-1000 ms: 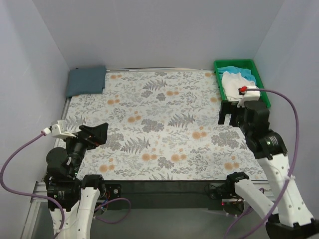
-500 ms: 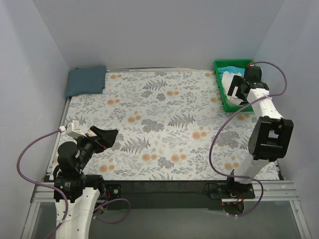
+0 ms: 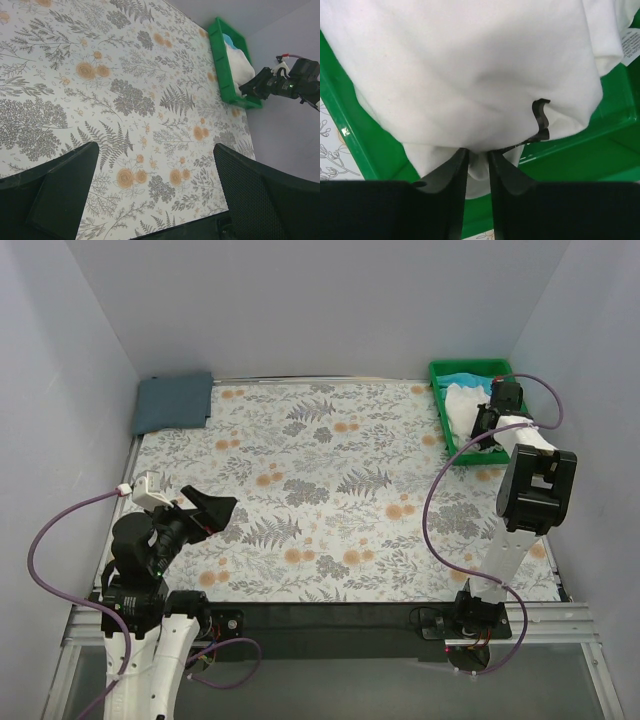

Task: Fold and stack the t-shirts
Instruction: Grab the tshirt from the pile, then move the tshirt to the center of the board

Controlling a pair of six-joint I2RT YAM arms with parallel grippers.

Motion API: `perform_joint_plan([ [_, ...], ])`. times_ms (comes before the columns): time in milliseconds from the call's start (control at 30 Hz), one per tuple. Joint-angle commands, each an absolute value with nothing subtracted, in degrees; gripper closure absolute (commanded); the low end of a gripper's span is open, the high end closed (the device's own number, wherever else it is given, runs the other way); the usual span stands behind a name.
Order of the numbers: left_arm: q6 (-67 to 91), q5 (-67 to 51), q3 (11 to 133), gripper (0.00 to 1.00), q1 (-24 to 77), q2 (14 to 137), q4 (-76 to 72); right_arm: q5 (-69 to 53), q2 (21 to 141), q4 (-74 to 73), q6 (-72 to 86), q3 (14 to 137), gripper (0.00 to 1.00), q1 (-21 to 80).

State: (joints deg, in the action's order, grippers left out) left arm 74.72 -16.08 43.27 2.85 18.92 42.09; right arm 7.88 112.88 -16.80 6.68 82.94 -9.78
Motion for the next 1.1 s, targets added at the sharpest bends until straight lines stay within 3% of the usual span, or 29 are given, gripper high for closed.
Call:
perform_joint_plan([
  [0,73.65,-15.47,45.17,0.08,3.08,19.42,44.47,6.77,110.84,-12.57,3.69,82.71,0.85,-10.02],
  [33,73.65,-15.38,45.26,0.08,3.08,19.51,44.47,6.68,110.31,-12.57,3.26,82.44,0.98,-10.02],
  [300,73.65,-14.77,47.81,0.09,3.08,19.60,45.79,13.44,94.87,-13.18,1.76,78.40,0.99,-6.07],
  [433,73.74,-14.33,49.04,0.09,3.08,20.04,46.49,20.54,85.80,-13.80,1.41,78.57,0.99,-0.37],
  [567,74.27,-14.77,50.10,0.09,3.08,20.21,46.67,19.78,77.63,-14.59,0.26,82.17,0.99,5.79],
  [700,74.44,-14.33,50.71,0.09,3.08,20.57,46.84,9.17,73.48,-15.38,-1.41,87.97,0.99,11.94],
  [733,74.44,-14.24,50.89,0.09,3.08,20.65,46.85,2.62,72.87,-15.29,-0.36,89.11,0.99,14.04],
  [767,74.70,-14.24,51.06,0.09,3.08,20.74,46.24,-11.63,72.25,-12.77,5.22,94.52,0.99,17.89],
  [1067,75.23,-14.15,52.03,0.09,3.08,22.15,44.65,-29.88,76.64,-0.55,16.77,105.99,0.99,26.98],
])
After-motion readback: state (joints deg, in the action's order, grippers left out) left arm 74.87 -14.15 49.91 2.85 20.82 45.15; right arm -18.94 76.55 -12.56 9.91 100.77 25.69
